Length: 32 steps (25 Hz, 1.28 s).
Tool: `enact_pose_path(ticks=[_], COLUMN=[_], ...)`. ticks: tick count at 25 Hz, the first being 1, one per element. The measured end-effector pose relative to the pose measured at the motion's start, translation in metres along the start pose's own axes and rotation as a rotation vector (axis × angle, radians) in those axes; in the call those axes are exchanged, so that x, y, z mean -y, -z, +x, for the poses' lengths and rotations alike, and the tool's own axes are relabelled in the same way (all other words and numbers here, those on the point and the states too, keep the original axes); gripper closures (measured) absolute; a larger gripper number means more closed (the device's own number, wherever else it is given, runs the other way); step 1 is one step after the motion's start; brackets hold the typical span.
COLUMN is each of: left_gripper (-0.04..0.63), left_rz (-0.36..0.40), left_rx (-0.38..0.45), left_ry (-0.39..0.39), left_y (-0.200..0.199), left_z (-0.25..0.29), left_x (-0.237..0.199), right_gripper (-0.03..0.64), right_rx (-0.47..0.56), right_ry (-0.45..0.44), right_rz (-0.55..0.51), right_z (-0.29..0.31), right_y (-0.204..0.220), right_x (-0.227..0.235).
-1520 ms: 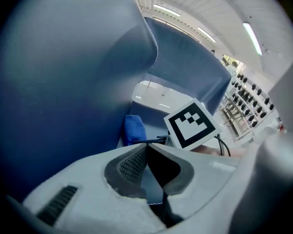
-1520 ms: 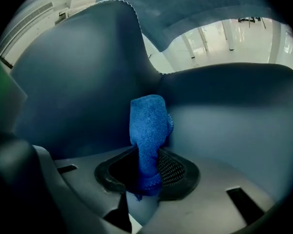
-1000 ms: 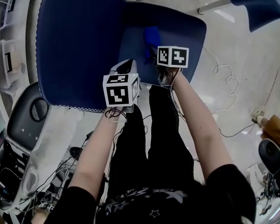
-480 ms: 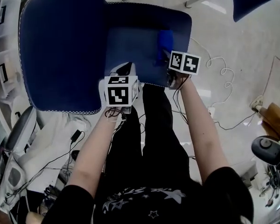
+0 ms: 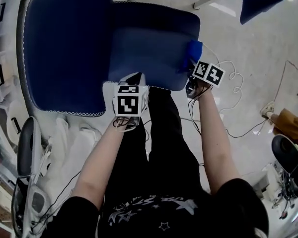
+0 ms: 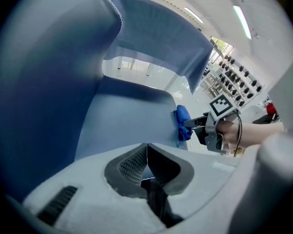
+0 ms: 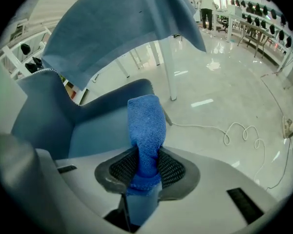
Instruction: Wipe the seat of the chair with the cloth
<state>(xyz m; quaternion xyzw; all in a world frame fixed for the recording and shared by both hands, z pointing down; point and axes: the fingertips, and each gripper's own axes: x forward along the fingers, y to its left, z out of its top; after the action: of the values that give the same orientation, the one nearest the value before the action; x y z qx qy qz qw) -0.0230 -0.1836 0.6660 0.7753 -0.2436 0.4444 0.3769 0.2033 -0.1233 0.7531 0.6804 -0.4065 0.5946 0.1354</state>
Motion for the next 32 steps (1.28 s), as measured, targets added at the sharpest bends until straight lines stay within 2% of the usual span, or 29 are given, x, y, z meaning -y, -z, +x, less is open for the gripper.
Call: enact_pose_path(ticks=[4, 7, 12, 15, 18, 22, 27, 32], left_gripper=[0.575, 0.575, 0.575, 0.575, 0.575, 0.575, 0.575, 0.575], left_rz=[-0.014, -0.047, -0.140, -0.139, -0.121, -0.054, -0.036, -0.113], left_rx=[0.032, 0.067, 0.112, 0.137, 0.153, 0.146, 0.155, 0.172], left_ry=[-0.005, 0.003, 0.044, 0.092, 0.119, 0.102, 0.010, -0.012], left_y=[-0.004, -0.007, -0.002, 0.001, 0.008, 0.031, 0.051, 0.062], left_z=[-0.016, -0.034, -0.071, -0.085, -0.096, -0.103, -0.091, -0.074], left_x=[-0.006, -0.011, -0.014, -0.009, -0.002, 0.002, -0.004, -0.004], right_gripper=[0.505, 0.505, 0.505, 0.505, 0.505, 0.505, 0.505, 0.505], right_rx=[-0.002, 0.010, 0.034, 0.032, -0.009, -0.095, -0.215, -0.283], right_ry=[-0.003, -0.046, -0.216, -0.312, -0.387, -0.443, -0.528, -0.588], right_rz=[-0.019, -0.057, -0.086, -0.078, -0.115, -0.220, -0.367, -0.455], right_z=[-0.009, -0.018, -0.029, -0.029, -0.028, -0.021, 0.015, 0.039], right_y=[0.001, 0.002, 0.024, 0.046, 0.072, 0.097, 0.122, 0.144], right_x=[0.000, -0.029, -0.116, -0.164, -0.202, -0.229, -0.250, -0.267])
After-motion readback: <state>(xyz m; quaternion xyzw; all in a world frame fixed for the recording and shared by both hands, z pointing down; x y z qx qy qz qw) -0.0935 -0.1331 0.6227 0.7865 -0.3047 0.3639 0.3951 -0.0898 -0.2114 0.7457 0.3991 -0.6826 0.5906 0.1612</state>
